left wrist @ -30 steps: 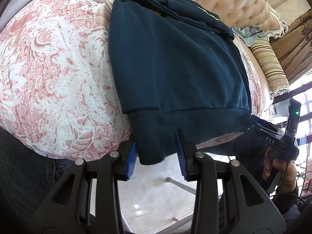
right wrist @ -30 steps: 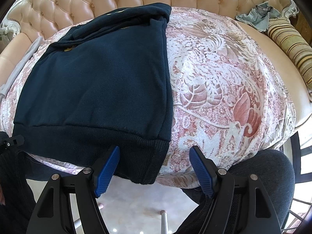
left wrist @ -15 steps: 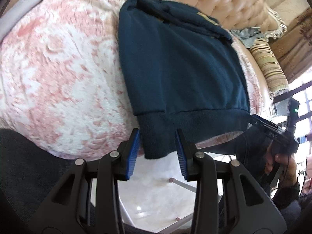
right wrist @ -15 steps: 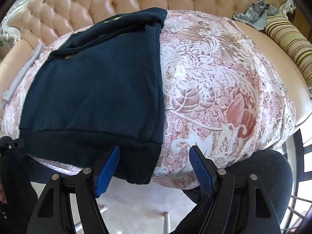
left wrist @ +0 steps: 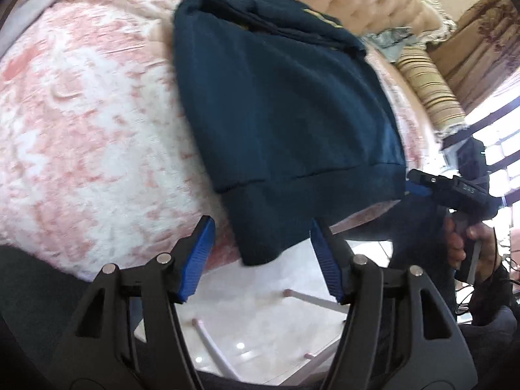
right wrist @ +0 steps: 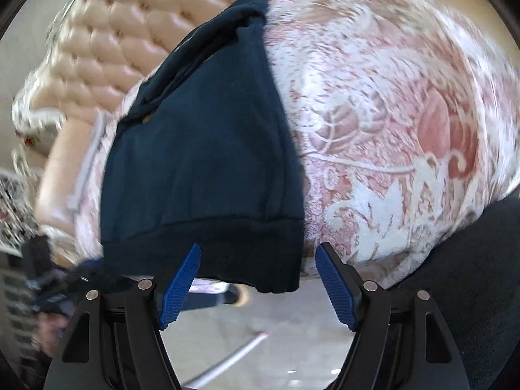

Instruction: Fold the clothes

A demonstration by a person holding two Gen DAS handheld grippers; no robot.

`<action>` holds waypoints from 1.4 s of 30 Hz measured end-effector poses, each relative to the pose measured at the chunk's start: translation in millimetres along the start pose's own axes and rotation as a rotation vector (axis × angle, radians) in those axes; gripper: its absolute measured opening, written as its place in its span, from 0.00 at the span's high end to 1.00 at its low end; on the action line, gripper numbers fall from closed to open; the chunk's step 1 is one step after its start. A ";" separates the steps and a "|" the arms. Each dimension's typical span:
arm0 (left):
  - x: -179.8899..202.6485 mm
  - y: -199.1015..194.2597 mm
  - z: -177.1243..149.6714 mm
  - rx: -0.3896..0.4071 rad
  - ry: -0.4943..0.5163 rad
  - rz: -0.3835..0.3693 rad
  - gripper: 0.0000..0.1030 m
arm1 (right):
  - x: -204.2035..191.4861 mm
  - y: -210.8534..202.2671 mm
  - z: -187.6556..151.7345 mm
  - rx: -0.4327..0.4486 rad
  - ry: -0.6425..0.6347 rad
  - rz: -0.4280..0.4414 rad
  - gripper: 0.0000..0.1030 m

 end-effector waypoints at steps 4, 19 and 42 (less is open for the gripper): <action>0.3 9.4 0.4 -0.005 -0.007 -0.023 0.44 | 1.8 -2.2 1.6 0.001 0.021 0.014 0.28; 1.5 14.1 -1.7 -0.015 -0.088 -0.131 0.84 | -18.5 11.8 -0.1 -0.053 0.056 0.103 0.80; 27.3 -33.2 51.3 0.115 -0.159 -0.344 0.86 | -43.2 -28.1 36.5 0.048 0.256 0.469 0.82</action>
Point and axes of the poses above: each gripper's, at about its wrist camera, not at the fingertips, and y roughly the way its jaws point, x to its right, z to its top, the point moved 9 cm from there along y, roughly the way its jaws point, and after that the axes turned 3 degrees about x, right-handed, at the moved point
